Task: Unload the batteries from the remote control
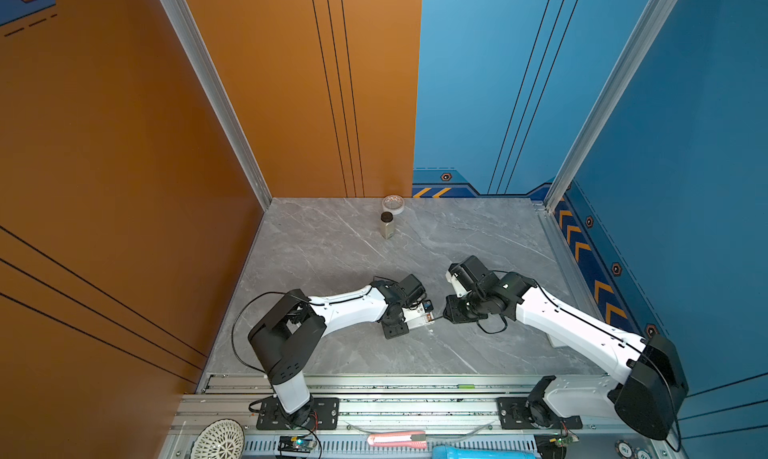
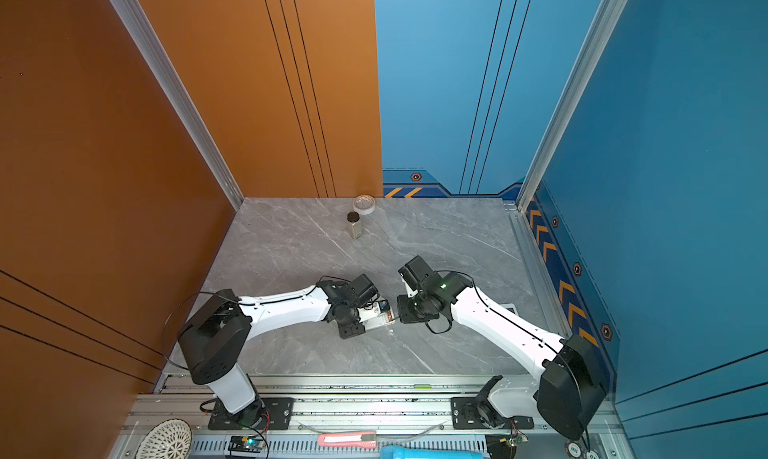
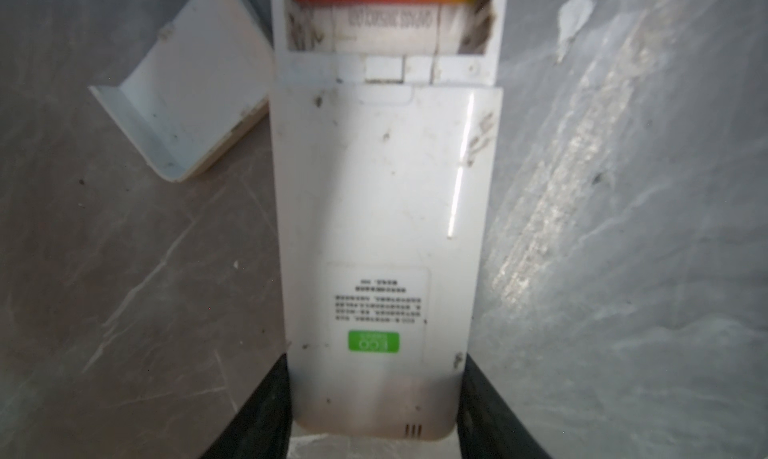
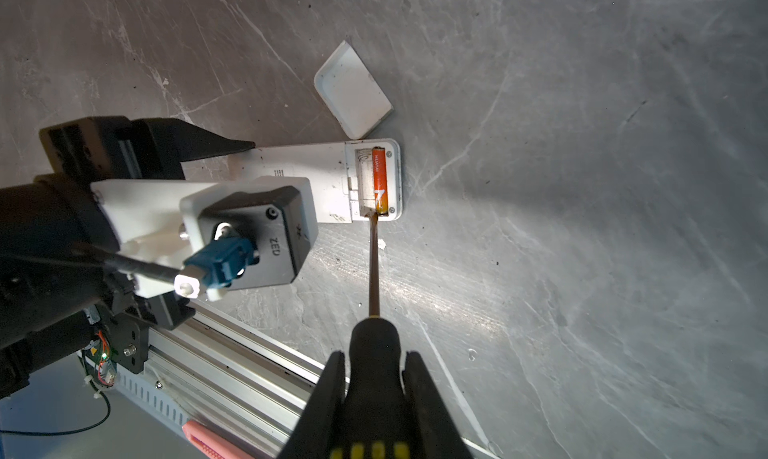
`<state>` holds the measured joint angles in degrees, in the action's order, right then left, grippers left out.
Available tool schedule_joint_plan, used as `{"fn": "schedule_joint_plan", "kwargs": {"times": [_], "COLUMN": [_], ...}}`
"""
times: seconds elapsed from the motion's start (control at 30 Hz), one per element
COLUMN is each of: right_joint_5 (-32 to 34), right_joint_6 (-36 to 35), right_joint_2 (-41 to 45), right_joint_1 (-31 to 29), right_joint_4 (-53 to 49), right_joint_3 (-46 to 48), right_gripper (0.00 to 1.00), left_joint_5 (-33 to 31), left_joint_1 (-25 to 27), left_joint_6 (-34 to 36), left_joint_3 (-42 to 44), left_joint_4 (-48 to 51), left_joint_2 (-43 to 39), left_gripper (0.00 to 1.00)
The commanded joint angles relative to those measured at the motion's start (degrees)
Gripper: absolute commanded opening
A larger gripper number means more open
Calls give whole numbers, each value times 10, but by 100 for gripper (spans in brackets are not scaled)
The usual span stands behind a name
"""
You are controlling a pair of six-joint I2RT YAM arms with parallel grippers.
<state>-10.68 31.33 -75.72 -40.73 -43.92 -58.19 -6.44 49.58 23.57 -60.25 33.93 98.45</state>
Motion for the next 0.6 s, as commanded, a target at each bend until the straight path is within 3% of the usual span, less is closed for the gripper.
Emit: {"fn": "schedule_joint_plan", "kwargs": {"times": [0.0,0.27,0.57], "right_joint_5": [30,142,268], "right_joint_6": [-14,3,-5], "right_joint_2": [-11,-4,-19], "right_joint_1": [-13,-82,-128], "right_joint_4": [-17,-7,-71], "right_joint_3": [-3,22,-22], "right_gripper": [0,0,0], "left_joint_5": [3,16,17], "left_joint_1": [3,2,-3], "left_joint_6": [-2,-1,-3], "left_joint_3": [5,1,-5], "left_joint_4": [-3,6,21], "left_joint_2": [-23,-22,-21], "left_gripper": [41,40,40]}}
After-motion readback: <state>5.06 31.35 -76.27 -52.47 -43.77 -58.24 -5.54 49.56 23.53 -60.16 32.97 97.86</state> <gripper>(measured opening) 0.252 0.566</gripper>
